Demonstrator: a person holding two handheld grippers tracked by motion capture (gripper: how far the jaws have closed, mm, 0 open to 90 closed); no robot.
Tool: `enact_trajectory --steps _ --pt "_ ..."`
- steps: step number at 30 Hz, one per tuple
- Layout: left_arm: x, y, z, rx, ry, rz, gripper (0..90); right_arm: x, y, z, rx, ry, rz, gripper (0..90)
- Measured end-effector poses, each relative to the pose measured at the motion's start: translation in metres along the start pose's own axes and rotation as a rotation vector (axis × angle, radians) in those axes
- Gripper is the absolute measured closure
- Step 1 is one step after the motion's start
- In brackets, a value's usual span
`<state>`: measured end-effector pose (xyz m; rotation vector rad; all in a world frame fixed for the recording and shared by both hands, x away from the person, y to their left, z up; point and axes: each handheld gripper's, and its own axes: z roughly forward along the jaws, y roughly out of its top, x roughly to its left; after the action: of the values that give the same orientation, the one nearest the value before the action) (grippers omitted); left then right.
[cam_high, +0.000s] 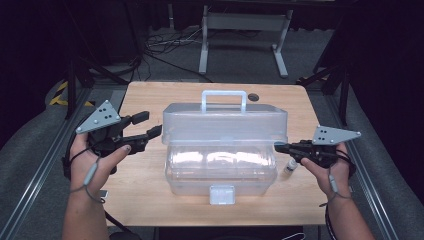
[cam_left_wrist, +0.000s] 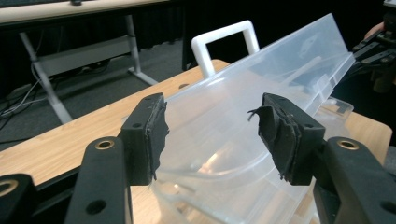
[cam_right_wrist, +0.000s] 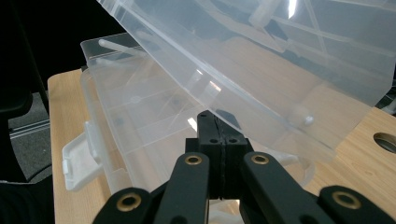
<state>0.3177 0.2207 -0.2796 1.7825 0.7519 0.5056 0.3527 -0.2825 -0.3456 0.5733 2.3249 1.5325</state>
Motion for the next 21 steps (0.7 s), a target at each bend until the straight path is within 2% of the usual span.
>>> enact_trajectory --steps 6,10,17,21 --pt "0.006 -0.007 -0.007 0.03 0.032 -0.007 42.9 -0.001 0.001 0.0 -0.004 -0.001 0.002 90.0" --pt "0.006 -0.01 -0.006 0.054 0.021 -0.013 45.8 -0.003 0.003 0.0 -0.004 0.001 0.018 90.0" --pt "0.005 -0.019 0.003 0.115 0.003 -0.01 49.3 -0.007 0.014 0.001 -0.004 -0.035 0.031 90.0" --pt "0.004 -0.02 0.007 0.128 -0.004 0.004 57.4 -0.009 0.017 0.002 -0.011 -0.039 0.04 90.0"
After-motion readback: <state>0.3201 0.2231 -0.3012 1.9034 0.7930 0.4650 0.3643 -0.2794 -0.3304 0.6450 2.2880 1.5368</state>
